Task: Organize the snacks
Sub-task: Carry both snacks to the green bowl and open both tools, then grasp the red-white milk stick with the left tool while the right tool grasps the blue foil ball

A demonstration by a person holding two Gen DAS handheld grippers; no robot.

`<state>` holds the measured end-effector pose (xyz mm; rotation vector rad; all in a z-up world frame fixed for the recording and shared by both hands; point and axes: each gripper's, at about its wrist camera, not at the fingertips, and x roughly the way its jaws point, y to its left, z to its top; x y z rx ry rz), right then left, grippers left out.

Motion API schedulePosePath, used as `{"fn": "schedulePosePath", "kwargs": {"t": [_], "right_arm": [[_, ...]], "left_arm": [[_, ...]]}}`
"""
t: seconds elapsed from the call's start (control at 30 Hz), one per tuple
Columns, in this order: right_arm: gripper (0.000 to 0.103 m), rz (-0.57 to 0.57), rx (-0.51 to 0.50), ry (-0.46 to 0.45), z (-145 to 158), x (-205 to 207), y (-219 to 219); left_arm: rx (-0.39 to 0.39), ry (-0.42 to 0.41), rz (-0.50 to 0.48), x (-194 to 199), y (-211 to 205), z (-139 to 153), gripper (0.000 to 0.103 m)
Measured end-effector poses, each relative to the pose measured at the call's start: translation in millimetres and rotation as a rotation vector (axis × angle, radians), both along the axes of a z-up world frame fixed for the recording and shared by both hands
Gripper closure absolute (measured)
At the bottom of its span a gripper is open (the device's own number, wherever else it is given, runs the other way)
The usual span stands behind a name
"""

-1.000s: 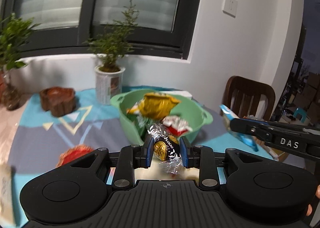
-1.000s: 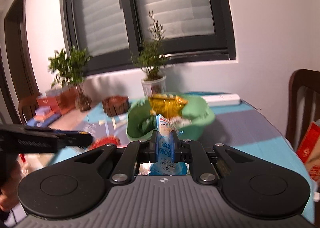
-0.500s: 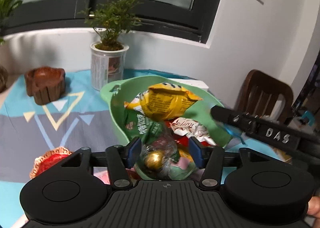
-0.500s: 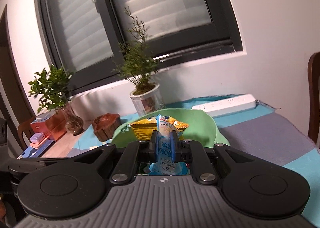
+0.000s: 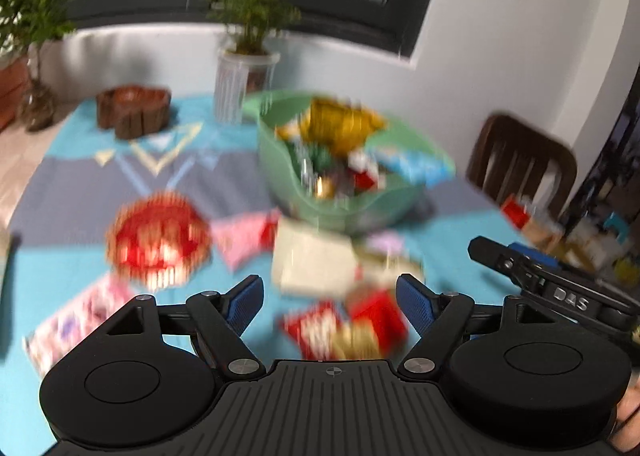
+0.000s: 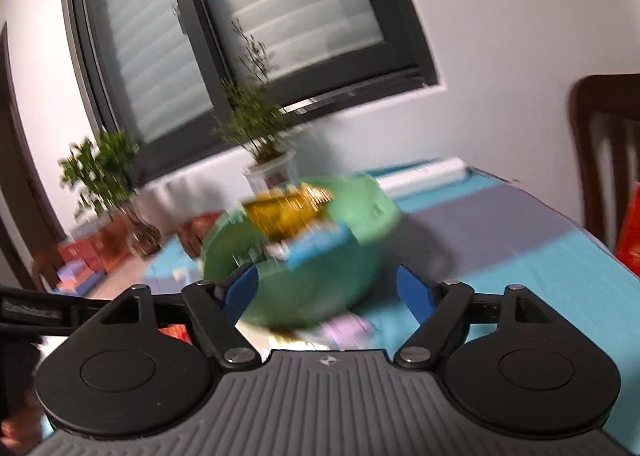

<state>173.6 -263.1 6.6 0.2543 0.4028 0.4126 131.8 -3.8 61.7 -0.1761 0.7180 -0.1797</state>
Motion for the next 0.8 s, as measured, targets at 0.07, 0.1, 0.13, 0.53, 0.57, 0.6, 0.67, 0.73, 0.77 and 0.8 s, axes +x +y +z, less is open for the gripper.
{"fn": "schedulePosePath", "kwargs": {"t": [0.07,0.1,0.13,0.53,0.57,0.6,0.67,0.73,0.77,0.8], "right_arm": [[0.022,-0.029,-0.061,0.03,-13,-11,0],[0.022,-0.04,-0.086,0.049,-19,-15,1],[0.022,-0.045,-0.102,0.067,-25,-19,1],[0.031,-0.02,-0.253,0.116,-49,-30,15],[0.032,-0.018,-0.258,0.119,-50,-30,15],[0.033,-0.017,-0.265,0.123,-51,-29,16],[0.035,-0.018,-0.276,0.125,-53,-28,17],[0.041,-0.022,-0.288,0.123,-54,-28,17],[0.043,-0.023,-0.293,0.123,-54,-28,18],[0.046,-0.025,-0.297,0.122,-54,-28,18]], "left_arm": [[0.012,0.027,-0.014,-13,-8,-13,0.0],[0.017,0.04,-0.021,-18,-12,-19,0.0],[0.024,0.052,-0.033,-23,-16,-25,0.0],[0.118,0.073,-0.101,-37,-54,-60,0.0],[0.125,0.069,-0.104,-37,-56,-61,0.0],[0.131,0.064,-0.108,-38,-58,-62,0.0],[0.148,0.055,-0.113,-39,-61,-62,0.0],[0.16,0.049,-0.115,-40,-63,-63,0.0],[0.165,0.046,-0.117,-41,-63,-64,0.0],[0.169,0.044,-0.118,-41,-64,-64,0.0]]}}
